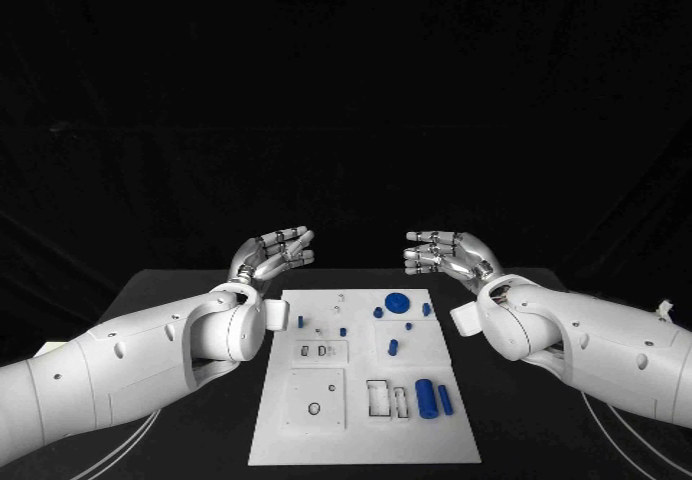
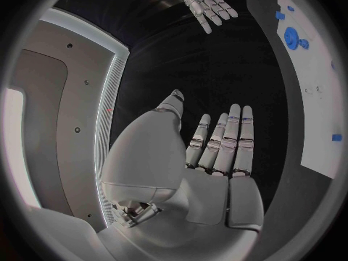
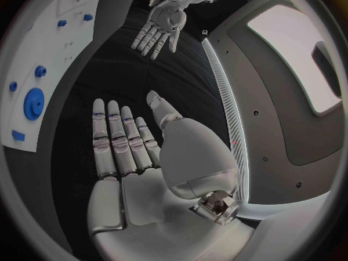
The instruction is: Assemble the parts on the task board
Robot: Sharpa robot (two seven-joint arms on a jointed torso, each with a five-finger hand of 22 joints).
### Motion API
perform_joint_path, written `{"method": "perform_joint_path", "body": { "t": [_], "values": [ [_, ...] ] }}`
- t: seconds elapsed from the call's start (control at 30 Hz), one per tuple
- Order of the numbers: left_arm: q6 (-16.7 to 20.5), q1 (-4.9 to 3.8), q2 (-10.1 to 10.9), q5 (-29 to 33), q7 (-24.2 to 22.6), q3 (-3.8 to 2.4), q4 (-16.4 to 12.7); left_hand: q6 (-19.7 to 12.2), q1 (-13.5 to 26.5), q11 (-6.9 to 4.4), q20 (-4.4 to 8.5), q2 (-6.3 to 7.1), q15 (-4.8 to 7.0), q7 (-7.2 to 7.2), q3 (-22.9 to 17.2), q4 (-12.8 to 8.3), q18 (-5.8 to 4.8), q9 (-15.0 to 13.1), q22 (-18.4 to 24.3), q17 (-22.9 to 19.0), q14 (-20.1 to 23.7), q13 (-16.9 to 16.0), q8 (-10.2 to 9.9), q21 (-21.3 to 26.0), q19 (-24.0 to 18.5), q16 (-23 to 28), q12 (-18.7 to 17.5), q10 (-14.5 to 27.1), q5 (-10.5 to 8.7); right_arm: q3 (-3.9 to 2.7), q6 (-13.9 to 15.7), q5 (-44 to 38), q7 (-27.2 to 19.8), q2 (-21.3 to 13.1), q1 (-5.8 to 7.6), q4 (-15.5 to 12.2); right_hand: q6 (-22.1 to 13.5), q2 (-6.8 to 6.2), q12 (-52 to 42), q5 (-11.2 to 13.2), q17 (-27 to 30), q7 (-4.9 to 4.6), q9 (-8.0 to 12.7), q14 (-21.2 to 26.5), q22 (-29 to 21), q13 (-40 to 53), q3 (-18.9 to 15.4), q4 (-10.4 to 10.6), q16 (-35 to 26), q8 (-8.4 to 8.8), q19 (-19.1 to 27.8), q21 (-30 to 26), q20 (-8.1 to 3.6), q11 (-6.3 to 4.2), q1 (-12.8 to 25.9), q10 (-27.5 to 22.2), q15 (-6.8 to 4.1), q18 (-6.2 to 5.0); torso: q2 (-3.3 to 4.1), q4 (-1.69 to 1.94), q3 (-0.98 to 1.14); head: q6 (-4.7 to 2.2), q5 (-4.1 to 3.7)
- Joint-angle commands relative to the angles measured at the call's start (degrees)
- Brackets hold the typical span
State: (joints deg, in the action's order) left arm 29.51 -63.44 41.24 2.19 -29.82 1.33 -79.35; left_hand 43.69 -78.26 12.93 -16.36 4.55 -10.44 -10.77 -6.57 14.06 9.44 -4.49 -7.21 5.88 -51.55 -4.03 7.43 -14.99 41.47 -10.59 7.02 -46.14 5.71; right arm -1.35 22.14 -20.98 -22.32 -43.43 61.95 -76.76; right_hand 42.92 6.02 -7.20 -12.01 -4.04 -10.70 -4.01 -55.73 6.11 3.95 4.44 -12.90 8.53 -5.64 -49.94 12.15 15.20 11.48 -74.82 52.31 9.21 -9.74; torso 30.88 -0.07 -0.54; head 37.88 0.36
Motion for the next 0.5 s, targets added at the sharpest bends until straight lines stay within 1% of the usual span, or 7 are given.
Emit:
{"method": "perform_joint_path", "body": {
  "t": [0.03, 0.07, 0.13, 0.2, 0.33, 0.37, 0.5],
  "values": [
    [-4.8, -0.16, 1.56, 0.75, -1.45, -0.04, -1.55, 5.89, -1.51, -1.28, 0.96, -0.57, 1.42, -3.59, 0.51, -1.54, 1.22, -0.24, -0.29, 0.3, -4.87, 0.01, 0.88, -1.81, 5.3, -1.11, 0.89, -5.12, -0.21, -0.11, 2.43, -9.39, -1.55, 0.11, 0.46, 1.08, 7.21, -0.05, -0.72, 0.93, -0.25, -2.56, -0.45, -5.29, 0.55, -0.09, 0.73, -1.21, 1.31, -1.06, -5.22, 2.26, -2.01, -1.3, -0.87, 3.89, -1.89, -0.99, 1.0, 0.22, -0.1, -0.26, -0.21],
    [-5.45, -0.2, 2.16, 0.73, -1.26, -0.04, -2.19, 6.79, -1.92, -1.61, 1.45, -0.87, 1.85, -3.29, 0.65, -2.11, 1.16, -0.15, -0.24, 0.41, -6.32, 0.06, 0.88, -2.16, 6.72, -1.33, 0.99, -6.29, -0.18, -0.16, 2.25, -11.56, -1.01, 0.15, 0.61, 1.44, 8.32, -0.18, -1.1, 1.13, -0.5, -2.09, -0.46, -7.92, 1.03, -0.05, 1.15, -1.9, 2.12, -1.24, -8.07, 3.68, -3.23, -1.86, -1.25, 5.7, -2.95, -0.96, 1.29, 0.22, -0.13, -0.39, -0.26],
    [-6.45, -0.28, 3.28, 0.78, -0.95, -0.04, -3.58, 8.22, -2.34, -2.21, 2.08, -1.33, 2.54, -2.83, 0.91, -2.86, 1.2, -0.01, -0.12, 0.69, -8.51, 0.05, 0.88, -2.55, 8.65, -1.66, 1.2, -8.24, -0.17, -0.27, 1.58, -16.06, 0.34, 0.16, 0.94, 2.01, 9.92, -0.55, -1.21, 1.32, -0.67, -1.49, -0.4, -11.13, 1.54, -0.16, 1.88, -3.1, 2.73, -1.38, -11.44, 5.33, -4.83, -2.83, -1.64, 8.12, -4.24, -0.88, 1.97, 0.31, -0.15, -0.65, -0.47],
    [-7.37, -0.36, 4.47, 0.84, -0.66, -0.04, -5.32, 9.45, -2.61, -2.73, 2.66, -1.77, 3.16, -2.38, 1.16, -3.49, 1.21, 0.16, 0.04, 1.05, -10.36, 0.07, 0.79, -2.8, 10.31, -1.83, 1.21, -9.83, -0.16, -0.38, 0.83, -20.66, 1.85, 0.12, 1.4, 2.48, 11.43, -0.96, -1.29, 1.48, -0.89, -1.0, -0.45, -13.61, 2.03, -0.2, 2.34, -3.69, 3.22, -1.65, -13.68, 6.65, -5.92, -3.54, -1.89, 10.09, -5.24, -0.83, 2.6, 0.44, -0.14, -0.67, -0.73],
    [-8.79, -0.52, 7.19, 1.76, -0.22, -0.05, -9.73, 10.65, -2.71, -3.19, 3.22, -2.2, 3.69, -2.02, 1.62, -4.2, 1.2, 0.46, 0.42, 1.52, -12.18, 0.14, 0.37, -2.81, 11.97, -1.68, 0.81, -11.38, -0.14, -0.59, -0.75, -30.78, 5.49, -0.12, 2.49, 2.84, 14.5, -2.48, -1.28, 0.98, -2.18, 0.23, -0.46, -21.06, 4.48, -0.2, 3.24, -3.69, 5.5, -1.94, -19.72, 11.8, -8.77, -5.3, -3.33, 14.58, -7.81, -0.67, 4.09, 0.88, -0.16, -0.93, -1.4],
    [-9.02, -0.57, 7.86, 2.24, -0.11, -0.06, -10.84, 10.65, -2.71, -3.19, 3.22, -2.2, 3.69, -2.02, 1.62, -4.2, 1.2, 0.46, 0.42, 1.52, -12.18, 0.14, 0.37, -2.81, 11.97, -1.68, 0.81, -11.38, -0.14, -0.66, -1.11, -33.38, 6.52, -0.16, 2.78, 2.85, 15.14, -2.96, -1.21, 0.91, -2.75, 0.59, -0.42, -23.38, 5.37, -0.2, 3.27, -3.73, 6.43, -1.91, -21.3, 13.51, -9.44, -5.78, -3.31, 15.65, -8.36, -0.75, 4.4, 0.96, -0.17, -0.79, -1.47],
    [-9.7, -0.74, 10.07, 3.86, 0.31, -0.1, -14.44, 10.85, -2.68, -3.23, 3.29, -2.31, 3.74, -1.98, 1.75, -4.33, 1.18, 0.52, 0.55, 1.6, -12.38, 0.17, 0.22, -2.72, 12.22, -1.51, 0.63, -11.62, -0.14, -0.9, -2.71, -43.11, 10.94, -0.29, 3.85, 2.49, 17.41, -3.81, -0.71, 0.08, -5.53, 1.82, -0.29, -30.45, 8.49, -0.07, 3.79, -3.52, 10.77, -1.59, -25.15, 19.14, -10.84, -7.29, -2.06, 19.27, -10.09, -0.69, 6.09, 1.56, -0.17, -1.36, -2.15]
  ]
}}
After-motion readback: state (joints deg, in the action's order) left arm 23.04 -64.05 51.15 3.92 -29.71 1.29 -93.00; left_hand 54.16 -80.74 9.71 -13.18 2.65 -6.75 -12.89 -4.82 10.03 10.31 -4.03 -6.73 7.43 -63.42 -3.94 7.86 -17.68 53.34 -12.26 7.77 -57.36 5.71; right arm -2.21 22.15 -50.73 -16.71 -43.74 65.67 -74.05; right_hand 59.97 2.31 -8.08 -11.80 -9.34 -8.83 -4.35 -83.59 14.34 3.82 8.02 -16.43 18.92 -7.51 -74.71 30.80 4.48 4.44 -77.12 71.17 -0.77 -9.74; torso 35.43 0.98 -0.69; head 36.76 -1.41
